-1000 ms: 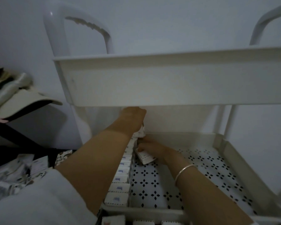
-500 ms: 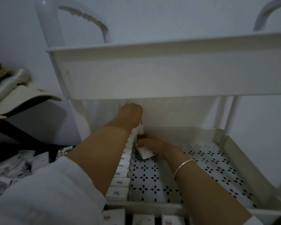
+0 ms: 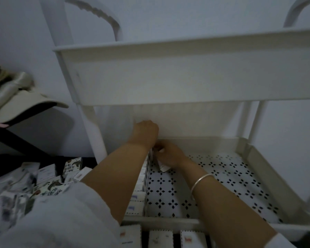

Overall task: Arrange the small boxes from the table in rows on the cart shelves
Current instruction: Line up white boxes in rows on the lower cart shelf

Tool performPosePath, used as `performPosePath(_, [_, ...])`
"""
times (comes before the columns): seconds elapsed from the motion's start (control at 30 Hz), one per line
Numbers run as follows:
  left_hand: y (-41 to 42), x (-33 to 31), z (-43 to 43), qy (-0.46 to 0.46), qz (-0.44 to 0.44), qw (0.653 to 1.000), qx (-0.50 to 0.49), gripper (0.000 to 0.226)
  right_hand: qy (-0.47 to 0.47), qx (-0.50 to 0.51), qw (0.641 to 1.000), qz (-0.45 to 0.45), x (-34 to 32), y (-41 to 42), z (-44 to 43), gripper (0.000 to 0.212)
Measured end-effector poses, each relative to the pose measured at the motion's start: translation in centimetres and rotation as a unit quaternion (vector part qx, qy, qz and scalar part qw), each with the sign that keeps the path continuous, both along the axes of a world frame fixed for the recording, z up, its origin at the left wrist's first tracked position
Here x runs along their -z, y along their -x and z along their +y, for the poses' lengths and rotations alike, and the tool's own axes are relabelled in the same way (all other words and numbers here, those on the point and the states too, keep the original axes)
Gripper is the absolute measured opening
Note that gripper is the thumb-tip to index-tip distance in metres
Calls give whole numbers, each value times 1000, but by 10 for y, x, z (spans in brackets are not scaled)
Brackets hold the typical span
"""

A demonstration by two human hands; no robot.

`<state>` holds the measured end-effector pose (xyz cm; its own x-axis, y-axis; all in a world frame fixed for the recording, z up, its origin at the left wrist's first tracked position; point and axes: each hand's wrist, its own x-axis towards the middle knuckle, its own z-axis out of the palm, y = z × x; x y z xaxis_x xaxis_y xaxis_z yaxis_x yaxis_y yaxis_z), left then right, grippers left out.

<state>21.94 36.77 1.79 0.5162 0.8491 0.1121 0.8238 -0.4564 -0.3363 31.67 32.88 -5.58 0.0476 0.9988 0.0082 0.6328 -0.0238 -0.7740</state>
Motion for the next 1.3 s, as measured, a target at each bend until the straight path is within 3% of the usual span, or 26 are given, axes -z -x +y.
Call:
performPosePath(0.13, [3,0,-10,40,20,999,-9,23,31,40,999,-3,-12,5,-6,26])
performPosePath(0.27, [5,-4,-19,80,32,996,-10,21,110,36,990,-80,-41,1,-22,16])
performPosePath(0.4, [11,-10,-33,140,39,989,-20,25,134,62,988,-38,-54,-6,-51,17])
performPosePath(0.47, [15,-17,-39,147,20,989,-9,27,133,37,990,3,-56,-8,-72,36])
performPosePath(0.57, [19,-29,-53,150,-11,988,21,40,117,-11,993,29,-57,-5,-111,42])
performPosePath(0.7, [26,-38,-92,119,-35,988,88,43,90,-58,993,52,-46,7,-147,28])
performPosePath(0.83, [52,-38,-137,104,-54,984,134,47,41,-82,996,-16,-39,23,-164,18])
performPosePath(0.9, [67,-37,-157,109,-68,981,148,43,49,-77,995,-32,-38,26,-166,18])
performPosePath(1.0, [91,-35,-184,108,-97,974,172,34,30,-63,992,-108,-38,31,-171,33])
performPosePath(1.13, [126,-27,-221,167,-141,958,183,28,-58,-28,985,-162,-49,38,-197,43])
performPosePath(1.23, [152,-22,-248,209,-142,943,217,15,-126,-2,975,-185,-60,42,-224,31])
performPosePath(1.3, [166,-14,-260,225,-126,938,230,14,-90,-17,982,-164,-64,49,-243,21])
